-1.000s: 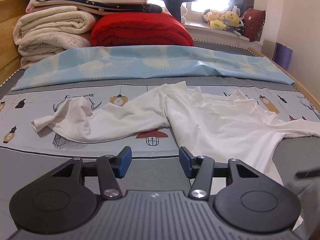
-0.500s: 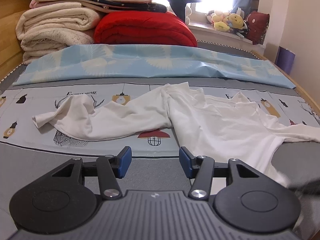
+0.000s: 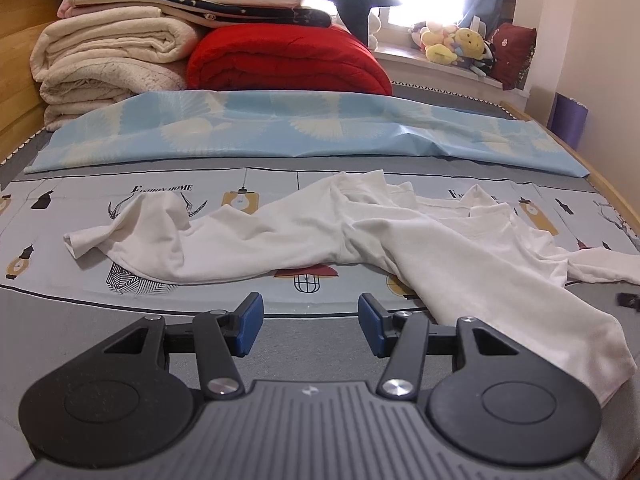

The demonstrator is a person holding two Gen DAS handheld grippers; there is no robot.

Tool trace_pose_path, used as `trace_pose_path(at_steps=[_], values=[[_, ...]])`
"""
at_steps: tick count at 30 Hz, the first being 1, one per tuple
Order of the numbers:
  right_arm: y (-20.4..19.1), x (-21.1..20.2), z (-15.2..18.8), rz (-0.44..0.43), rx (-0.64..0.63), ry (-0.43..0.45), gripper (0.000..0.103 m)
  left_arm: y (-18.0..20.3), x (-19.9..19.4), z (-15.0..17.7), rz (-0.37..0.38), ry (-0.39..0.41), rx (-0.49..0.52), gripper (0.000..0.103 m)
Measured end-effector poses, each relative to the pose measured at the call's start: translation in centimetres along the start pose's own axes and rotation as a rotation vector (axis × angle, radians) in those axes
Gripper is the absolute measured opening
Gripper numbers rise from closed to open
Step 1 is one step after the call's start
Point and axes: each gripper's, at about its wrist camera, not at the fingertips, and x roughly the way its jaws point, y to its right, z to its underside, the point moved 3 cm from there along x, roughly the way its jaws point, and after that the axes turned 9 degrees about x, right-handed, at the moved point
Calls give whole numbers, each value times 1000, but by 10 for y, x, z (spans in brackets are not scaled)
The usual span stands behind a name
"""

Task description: Fold small clothes

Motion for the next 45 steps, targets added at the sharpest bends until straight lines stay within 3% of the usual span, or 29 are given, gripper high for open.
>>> trace_pose_path(at_steps=[3, 6, 9, 11, 13, 15, 16, 17, 19, 20, 22, 23, 24, 25, 27, 29, 31, 34, 36, 37, 39, 42, 45], values=[[-54, -13, 24, -263, -171, -58, 18, -1, 1, 1, 1, -5, -5, 58], [-110, -20, 60, -394, -381, -119, 19, -1, 1, 1, 0, -9, 0, 58], [-145, -18, 88, -406, -510, -156, 30, -3, 1, 2, -2, -10, -1, 58], [-157, -7, 99, -343, -574, -196, 39, -4, 2, 2, -5, -14, -5, 58], [-163, 4, 111, -260, -668, -204, 39, -6, 2, 2, -8, -14, -10, 58], [-163, 10, 117, -253, -701, -211, 38, -10, 2, 1, -10, -12, -15, 58], [-162, 9, 117, -258, -701, -212, 29, -11, 2, 1, -10, -12, -19, 58], [-162, 9, 116, -273, -695, -223, 1, -12, 1, 1, -9, -11, -22, 58], [-160, 2, 107, -339, -650, -226, 2, -12, 1, 0, -6, -8, -28, 58], [-157, -5, 98, -413, -607, -222, 2, -12, 0, 0, -5, -7, -29, 58], [-136, -20, 61, -638, -354, -240, 2, -11, 0, 0, -2, -7, -29, 58], [-115, -21, 38, -759, -154, -252, 2, -10, 1, 0, 1, -8, -26, 58], [-97, -18, 24, -799, -39, -235, 2, -8, 1, 0, 3, -9, -23, 58], [-79, -12, 14, -755, 32, -196, 2, -7, 1, 0, 4, -10, -19, 58], [-50, 13, 7, -494, 66, -159, 3, -4, 2, 0, 6, -13, -14, 58], [-35, 40, 16, -270, 34, -213, 6, -2, 4, 0, 6, -18, -11, 58], [-28, 48, 23, -176, 30, -256, 7, 0, 6, 0, 7, -22, -12, 59], [-45, 23, 11, -251, -21, -135, 8, 3, 7, 0, 8, -23, -3, 59], [-66, 0, 8, -363, -121, -40, 18, 4, 9, 0, 7, -25, 1, 59], [-79, -9, 11, -437, -172, -35, 27, 4, 10, 1, 7, -28, 2, 59], [-104, -17, 33, -554, -300, -107, 31, 5, 12, 2, 5, -34, 4, 59], [-134, -6, 76, -481, -543, -164, 31, 5, 12, 2, 5, -34, 5, 59], [-139, 8, 99, -400, -619, -206, 34, 4, 11, 2, 3, -31, 4, 59]])
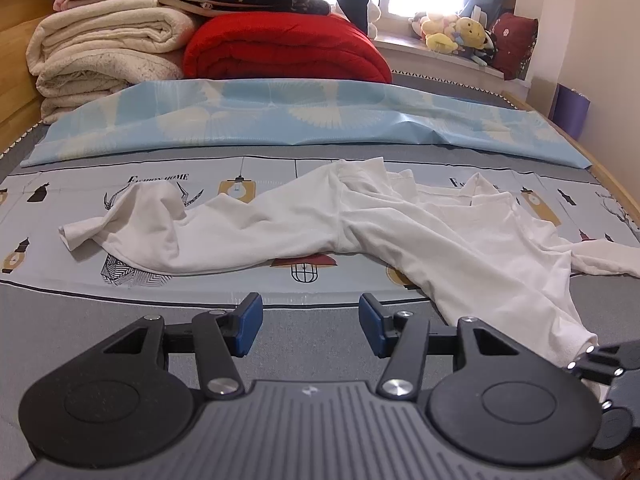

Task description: Fold small clothes

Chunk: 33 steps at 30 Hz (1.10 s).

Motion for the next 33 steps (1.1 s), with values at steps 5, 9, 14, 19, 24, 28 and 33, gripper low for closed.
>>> trace_pose_path(at_steps=[5, 9, 14, 19, 24, 28, 33], values=[[-12, 15, 9, 13, -47, -45, 37, -10, -5, -1, -8, 4, -18, 59], [-17, 19, 5, 22, -64, -59, 3, -20, -11, -1, -14, 9, -31, 59], [-28, -29, -26, -315, 137, 60, 1, -34, -21, -3, -24, 25, -53, 59], [-75, -54, -26, -649, 110, -20, 10, -40, -21, -1, -9, -6, -77, 62], [-21, -60, -24, -415, 189, 7, 25, -32, -8, 11, 83, -94, -99, 62], [80, -67, -4, -118, 495, 44, 33, -25, 11, 33, 142, -206, -131, 61], [161, -62, 54, 95, 818, -98, 36, -12, 29, 71, 205, -331, -121, 61]])
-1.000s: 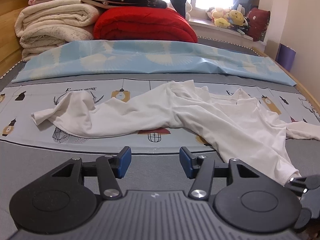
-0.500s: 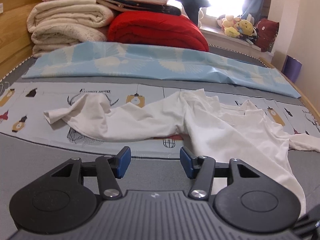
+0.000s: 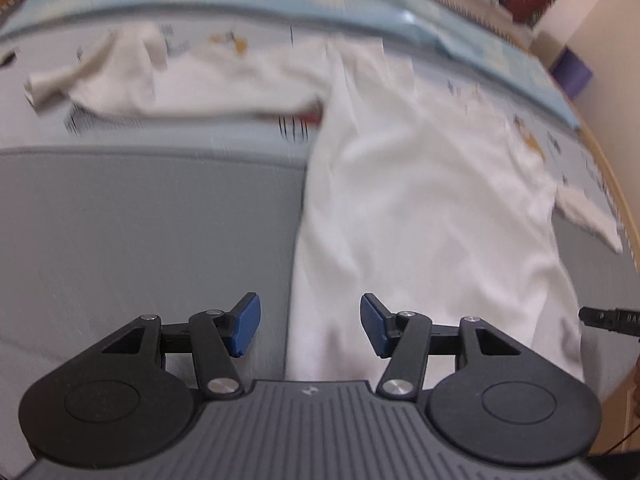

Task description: Fold small clothes

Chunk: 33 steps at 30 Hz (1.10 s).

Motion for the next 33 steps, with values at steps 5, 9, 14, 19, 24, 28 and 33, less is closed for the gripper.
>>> trace_pose_path(at_steps=[5, 9, 14, 19, 24, 28, 33], values=[[21, 7, 26, 72, 29, -87, 35, -1, 20, 26, -1, -88, 1, 57], [25, 10, 50, 133, -2, -113, 36, -2, 31, 42, 0, -147, 16, 30], [13, -6, 42, 27, -10, -91, 3, -11, 13, 41, 24, -125, 4, 5], [13, -60, 13, -37, -69, 45, 3, -23, -67, 35, 43, 26, 30, 5], [41, -41, 46, 40, -106, -103, 3, -32, -55, 105, -7, -90, -24, 5], [52, -20, 70, 158, -191, -205, 3, -29, -41, 119, -12, -167, -31, 6], [57, -25, 70, 177, -195, -158, 3, -18, -41, 131, -7, -207, 61, 9]])
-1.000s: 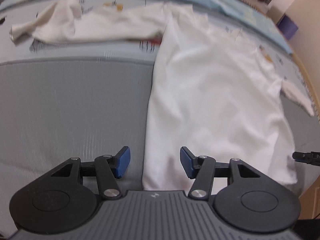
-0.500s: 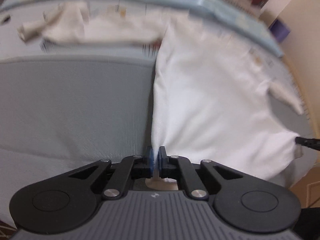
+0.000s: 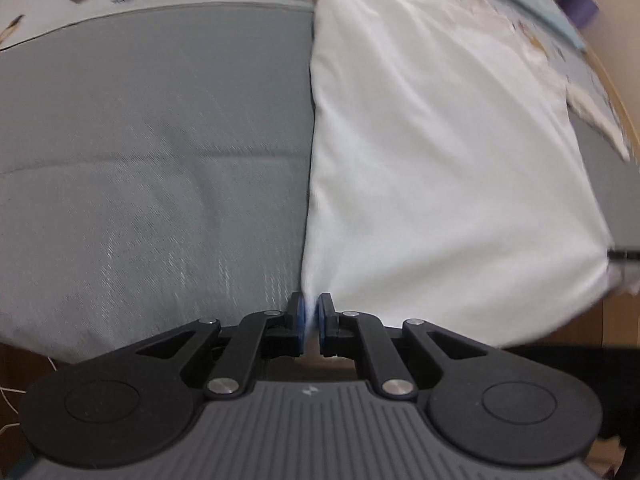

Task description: Fold small clothes

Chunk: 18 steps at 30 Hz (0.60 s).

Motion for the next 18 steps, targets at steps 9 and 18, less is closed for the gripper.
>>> trace_pose_path(at_steps=[9, 18], values=[[-7, -35, 1, -74, 14, 175, 35, 7, -30, -16, -1, 206, 5, 25], [-19, -12, 15, -22, -96, 52, 48, 31, 2, -9, -89, 89, 156, 31]])
